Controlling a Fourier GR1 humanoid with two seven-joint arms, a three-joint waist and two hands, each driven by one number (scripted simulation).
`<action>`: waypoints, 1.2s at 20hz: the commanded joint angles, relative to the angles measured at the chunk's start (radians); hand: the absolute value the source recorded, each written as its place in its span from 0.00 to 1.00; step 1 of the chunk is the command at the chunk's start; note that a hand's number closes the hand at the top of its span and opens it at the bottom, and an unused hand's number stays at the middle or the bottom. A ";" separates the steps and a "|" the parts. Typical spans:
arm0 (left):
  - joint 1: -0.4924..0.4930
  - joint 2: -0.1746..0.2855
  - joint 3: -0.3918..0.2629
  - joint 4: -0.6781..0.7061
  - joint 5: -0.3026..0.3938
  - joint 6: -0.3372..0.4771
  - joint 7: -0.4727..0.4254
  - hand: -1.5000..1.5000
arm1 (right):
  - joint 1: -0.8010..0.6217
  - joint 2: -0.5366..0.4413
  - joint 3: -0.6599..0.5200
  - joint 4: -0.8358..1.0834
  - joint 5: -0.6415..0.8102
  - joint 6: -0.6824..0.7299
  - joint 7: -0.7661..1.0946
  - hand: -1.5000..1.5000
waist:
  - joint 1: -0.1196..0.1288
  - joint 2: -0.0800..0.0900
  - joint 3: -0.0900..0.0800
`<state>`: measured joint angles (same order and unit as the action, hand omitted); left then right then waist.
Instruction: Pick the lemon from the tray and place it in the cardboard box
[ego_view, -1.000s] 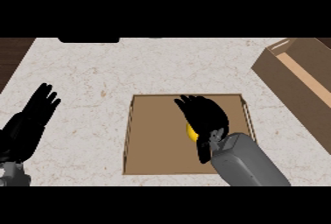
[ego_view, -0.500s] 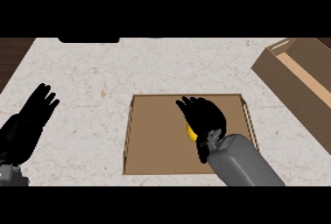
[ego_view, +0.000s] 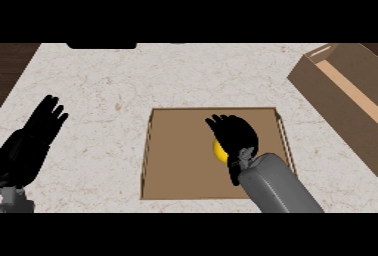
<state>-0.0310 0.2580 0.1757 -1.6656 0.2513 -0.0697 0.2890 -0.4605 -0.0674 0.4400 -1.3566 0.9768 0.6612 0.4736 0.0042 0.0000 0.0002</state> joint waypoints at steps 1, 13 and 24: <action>0.021 -0.027 0.002 0.023 -0.029 -0.012 -0.045 0.50 | 0.036 0.028 0.008 -0.023 0.038 0.027 0.006 0.00 | -0.002 -0.001 0.000; -0.041 -0.022 0.031 0.099 -0.027 -0.057 -0.055 0.50 | 0.044 0.020 -0.005 0.097 0.122 -0.139 -0.171 1.00 | -0.003 0.001 0.000; -0.048 -0.048 0.040 0.078 -0.053 -0.021 -0.048 0.50 | -0.070 -0.002 -0.224 0.232 0.112 -0.216 -0.199 1.00 | -0.003 0.004 0.000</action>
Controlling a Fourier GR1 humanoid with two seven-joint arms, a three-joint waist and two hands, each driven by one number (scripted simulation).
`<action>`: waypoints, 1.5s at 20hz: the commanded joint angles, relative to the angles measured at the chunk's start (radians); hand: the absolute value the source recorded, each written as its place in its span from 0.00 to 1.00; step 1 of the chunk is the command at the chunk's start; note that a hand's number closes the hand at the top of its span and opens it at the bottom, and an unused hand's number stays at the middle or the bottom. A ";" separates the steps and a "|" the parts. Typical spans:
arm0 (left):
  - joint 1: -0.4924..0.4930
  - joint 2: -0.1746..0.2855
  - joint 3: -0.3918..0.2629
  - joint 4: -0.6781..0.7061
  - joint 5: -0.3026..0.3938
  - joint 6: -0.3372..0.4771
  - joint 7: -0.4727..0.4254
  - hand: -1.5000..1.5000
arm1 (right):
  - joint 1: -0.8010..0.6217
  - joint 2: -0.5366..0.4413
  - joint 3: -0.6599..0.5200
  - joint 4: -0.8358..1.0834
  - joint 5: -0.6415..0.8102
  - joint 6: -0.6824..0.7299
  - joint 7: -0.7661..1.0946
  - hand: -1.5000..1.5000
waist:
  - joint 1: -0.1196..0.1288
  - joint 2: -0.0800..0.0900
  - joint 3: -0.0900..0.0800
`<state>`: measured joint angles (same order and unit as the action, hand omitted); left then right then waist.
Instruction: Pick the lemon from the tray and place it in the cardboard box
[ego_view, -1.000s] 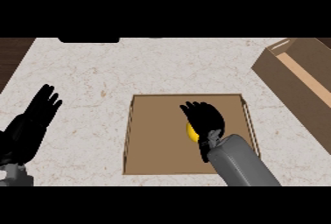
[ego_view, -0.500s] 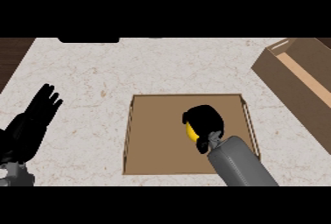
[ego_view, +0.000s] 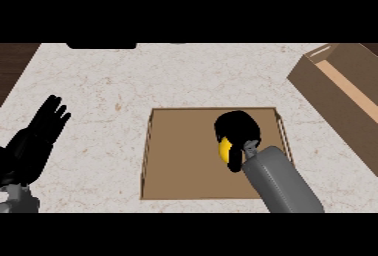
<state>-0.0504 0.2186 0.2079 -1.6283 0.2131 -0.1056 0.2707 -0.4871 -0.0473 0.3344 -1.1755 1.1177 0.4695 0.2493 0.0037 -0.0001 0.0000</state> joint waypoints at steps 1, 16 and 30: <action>0.025 0.009 0.000 -0.058 0.014 -0.007 0.037 0.50 | -0.024 -0.095 -0.180 0.062 -0.047 -0.058 -0.001 1.00 | 0.006 0.002 0.001; 0.008 -0.014 -0.006 -0.038 -0.011 0.007 0.032 0.50 | -0.112 -0.147 -0.286 0.031 -0.020 -0.234 0.051 1.00 | -0.008 -0.003 0.000; 0.009 -0.021 -0.011 -0.057 -0.030 0.022 0.043 0.50 | -0.290 -0.216 -0.434 -0.421 -0.004 -0.100 0.351 1.00 | -0.004 -0.003 0.000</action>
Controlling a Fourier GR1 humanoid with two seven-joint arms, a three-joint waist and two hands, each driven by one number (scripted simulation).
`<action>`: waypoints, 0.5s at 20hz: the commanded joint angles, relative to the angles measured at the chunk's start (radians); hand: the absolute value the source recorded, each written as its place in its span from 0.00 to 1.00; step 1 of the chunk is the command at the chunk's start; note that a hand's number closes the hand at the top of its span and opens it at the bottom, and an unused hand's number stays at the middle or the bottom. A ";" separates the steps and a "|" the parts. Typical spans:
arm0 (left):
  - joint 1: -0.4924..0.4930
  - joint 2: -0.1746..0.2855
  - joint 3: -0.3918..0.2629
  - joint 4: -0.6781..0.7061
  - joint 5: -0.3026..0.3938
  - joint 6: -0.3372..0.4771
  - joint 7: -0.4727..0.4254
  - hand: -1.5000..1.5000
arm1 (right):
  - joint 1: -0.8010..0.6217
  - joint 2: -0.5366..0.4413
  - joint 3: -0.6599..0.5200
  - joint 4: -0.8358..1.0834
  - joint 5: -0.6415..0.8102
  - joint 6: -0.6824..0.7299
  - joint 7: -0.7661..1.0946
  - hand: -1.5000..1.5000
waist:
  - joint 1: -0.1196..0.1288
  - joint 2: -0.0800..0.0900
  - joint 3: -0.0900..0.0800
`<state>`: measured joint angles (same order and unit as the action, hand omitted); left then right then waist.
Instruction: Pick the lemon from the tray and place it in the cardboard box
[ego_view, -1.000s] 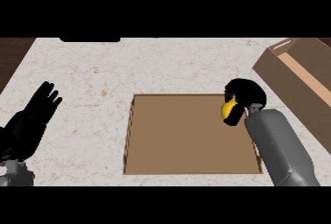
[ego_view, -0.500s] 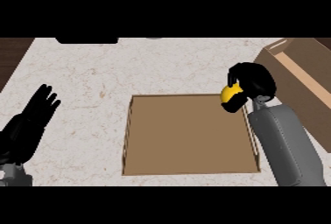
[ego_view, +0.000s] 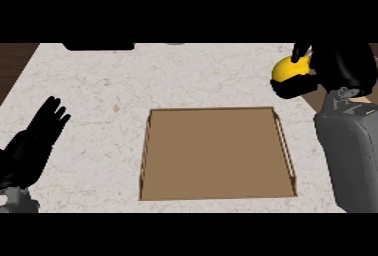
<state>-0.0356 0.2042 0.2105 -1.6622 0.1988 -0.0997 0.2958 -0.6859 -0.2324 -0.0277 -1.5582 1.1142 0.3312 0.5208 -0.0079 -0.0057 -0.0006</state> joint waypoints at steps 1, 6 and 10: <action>-0.059 0.065 0.067 0.023 0.065 -0.033 0.052 0.50 | -0.031 -0.043 -0.081 -0.073 -0.004 0.008 0.057 1.00 | 0.003 0.003 0.000; -0.006 0.002 0.005 0.008 0.004 -0.018 -0.008 0.50 | -0.024 -0.108 -0.159 -0.061 -0.005 -0.026 0.049 1.00 | 0.008 0.005 0.001; -0.105 0.041 0.041 0.094 0.008 -0.017 -0.004 0.50 | -0.076 -0.170 -0.184 0.065 -0.008 -0.013 0.015 1.00 | 0.009 0.007 0.000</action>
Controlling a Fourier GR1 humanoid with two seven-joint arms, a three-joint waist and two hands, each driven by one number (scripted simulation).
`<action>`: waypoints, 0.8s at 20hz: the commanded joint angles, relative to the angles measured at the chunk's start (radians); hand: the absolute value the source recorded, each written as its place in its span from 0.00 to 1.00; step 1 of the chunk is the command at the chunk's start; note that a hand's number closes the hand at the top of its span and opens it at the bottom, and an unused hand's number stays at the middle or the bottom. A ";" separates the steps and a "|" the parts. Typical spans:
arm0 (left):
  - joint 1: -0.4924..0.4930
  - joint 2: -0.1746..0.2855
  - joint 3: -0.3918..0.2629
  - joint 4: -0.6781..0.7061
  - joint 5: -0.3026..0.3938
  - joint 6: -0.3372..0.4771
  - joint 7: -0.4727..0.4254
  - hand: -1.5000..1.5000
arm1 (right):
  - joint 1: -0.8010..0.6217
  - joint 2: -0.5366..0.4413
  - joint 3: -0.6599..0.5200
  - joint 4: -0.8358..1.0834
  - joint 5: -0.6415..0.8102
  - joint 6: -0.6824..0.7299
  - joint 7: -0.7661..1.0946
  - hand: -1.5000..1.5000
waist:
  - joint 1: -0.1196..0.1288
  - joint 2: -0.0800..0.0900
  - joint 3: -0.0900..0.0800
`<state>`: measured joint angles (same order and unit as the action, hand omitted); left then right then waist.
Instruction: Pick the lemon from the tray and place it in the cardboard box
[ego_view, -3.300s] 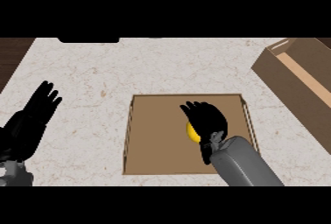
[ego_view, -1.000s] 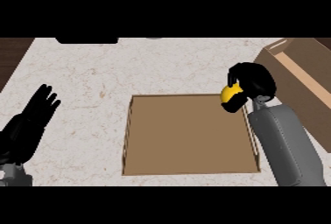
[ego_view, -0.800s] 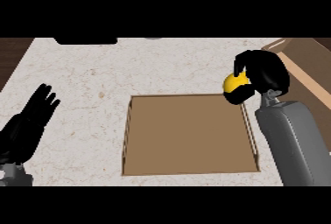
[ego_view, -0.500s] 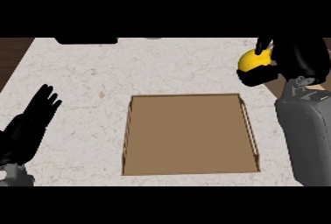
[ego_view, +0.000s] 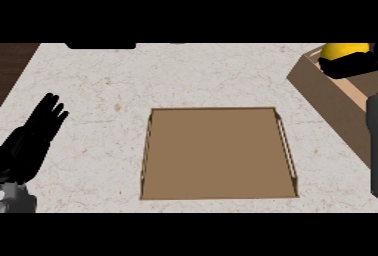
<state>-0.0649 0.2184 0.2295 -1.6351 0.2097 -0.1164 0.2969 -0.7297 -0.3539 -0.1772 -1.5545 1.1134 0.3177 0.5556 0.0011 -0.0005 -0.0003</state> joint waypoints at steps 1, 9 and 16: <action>0.005 -0.018 -0.024 -0.016 -0.030 0.018 0.004 0.50 | 0.034 -0.098 -0.063 0.088 -0.019 -0.037 -0.104 1.00 | 0.002 0.001 0.000; 0.021 0.003 0.013 0.011 0.001 -0.029 -0.036 0.50 | 0.051 -0.180 -0.141 0.347 -0.059 -0.231 -0.328 1.00 | 0.007 0.004 0.001; 0.020 -0.017 -0.006 -0.038 0.010 -0.021 0.012 0.50 | -0.041 -0.205 -0.158 0.614 -0.073 -0.318 -0.412 1.00 | 0.014 0.004 0.001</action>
<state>-0.0448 0.1970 0.2182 -1.6582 0.2021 -0.1248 0.2949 -0.7281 -0.5283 -0.3064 -1.0951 1.0571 0.0570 0.2135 0.0108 0.0028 0.0003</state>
